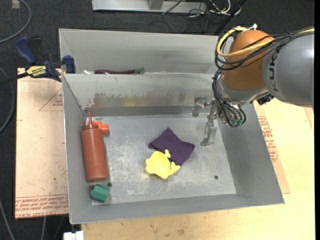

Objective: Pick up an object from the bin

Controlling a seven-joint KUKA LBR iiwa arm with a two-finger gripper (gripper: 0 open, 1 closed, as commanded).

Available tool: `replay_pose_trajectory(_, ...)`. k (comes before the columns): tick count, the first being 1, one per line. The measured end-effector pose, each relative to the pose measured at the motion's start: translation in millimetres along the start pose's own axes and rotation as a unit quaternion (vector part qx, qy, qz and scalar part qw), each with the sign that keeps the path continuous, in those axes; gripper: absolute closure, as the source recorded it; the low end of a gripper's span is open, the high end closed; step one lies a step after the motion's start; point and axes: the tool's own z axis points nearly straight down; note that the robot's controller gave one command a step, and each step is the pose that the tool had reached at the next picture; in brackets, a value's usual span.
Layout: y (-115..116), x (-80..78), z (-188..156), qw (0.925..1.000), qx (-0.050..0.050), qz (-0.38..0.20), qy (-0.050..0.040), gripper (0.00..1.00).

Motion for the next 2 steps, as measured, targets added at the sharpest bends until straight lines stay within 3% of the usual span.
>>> replay_pose_trajectory(1, 0.2, -1.1, -4.8, 1.0000, 0.000, 0.000, -0.0031, 0.00)
replay_pose_trajectory(2, 37.5, 17.2, 25.0, 1.0000, 0.001, -0.007, -0.0033, 0.00)
